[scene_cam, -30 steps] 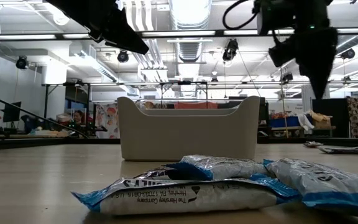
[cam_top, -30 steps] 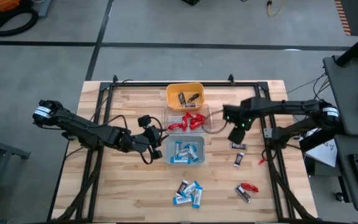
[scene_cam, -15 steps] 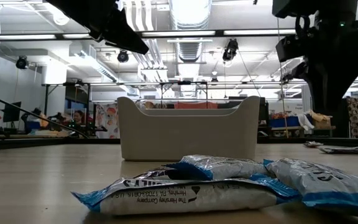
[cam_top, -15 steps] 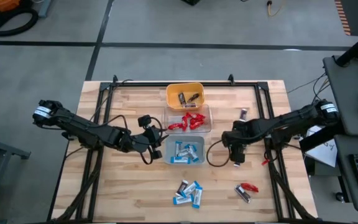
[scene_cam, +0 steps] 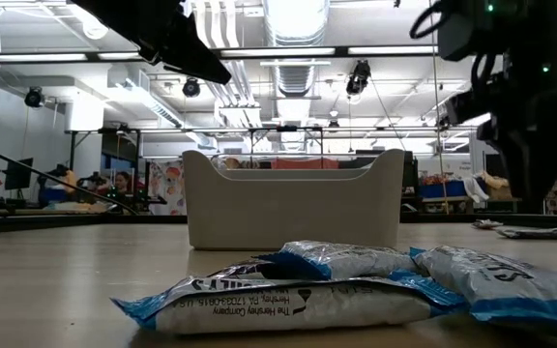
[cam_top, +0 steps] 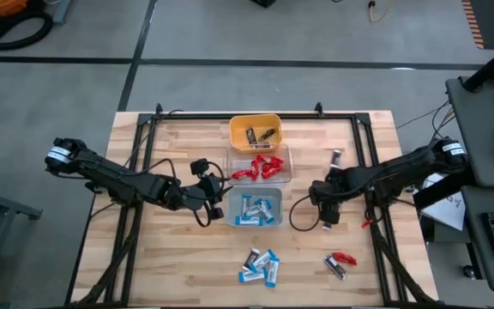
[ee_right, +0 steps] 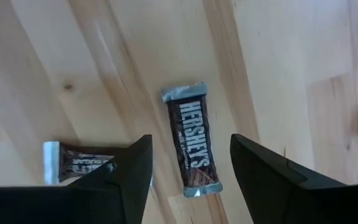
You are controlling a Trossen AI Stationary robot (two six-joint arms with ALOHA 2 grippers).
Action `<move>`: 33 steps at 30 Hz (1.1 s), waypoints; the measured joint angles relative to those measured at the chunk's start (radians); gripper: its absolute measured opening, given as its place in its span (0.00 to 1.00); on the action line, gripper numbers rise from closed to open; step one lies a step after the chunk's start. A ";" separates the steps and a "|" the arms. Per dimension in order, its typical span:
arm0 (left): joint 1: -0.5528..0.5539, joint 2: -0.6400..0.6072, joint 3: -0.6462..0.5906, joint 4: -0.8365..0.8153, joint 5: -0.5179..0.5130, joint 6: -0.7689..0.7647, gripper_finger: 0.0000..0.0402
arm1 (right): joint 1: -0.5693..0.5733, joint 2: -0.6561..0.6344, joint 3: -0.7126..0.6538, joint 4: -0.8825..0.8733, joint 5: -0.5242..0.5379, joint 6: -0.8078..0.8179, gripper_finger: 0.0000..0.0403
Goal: Organize candy in baskets
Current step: Put the brown chocolate bar into the yellow bin
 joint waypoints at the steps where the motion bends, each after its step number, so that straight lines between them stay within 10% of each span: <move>1: 0.000 0.000 0.000 0.000 0.000 0.000 0.23 | 0.000 0.000 -0.010 0.006 0.000 0.001 0.52; 33: 0.000 0.000 0.000 0.000 0.000 0.000 0.23 | -0.057 -0.002 -0.205 0.261 -0.006 -0.004 0.55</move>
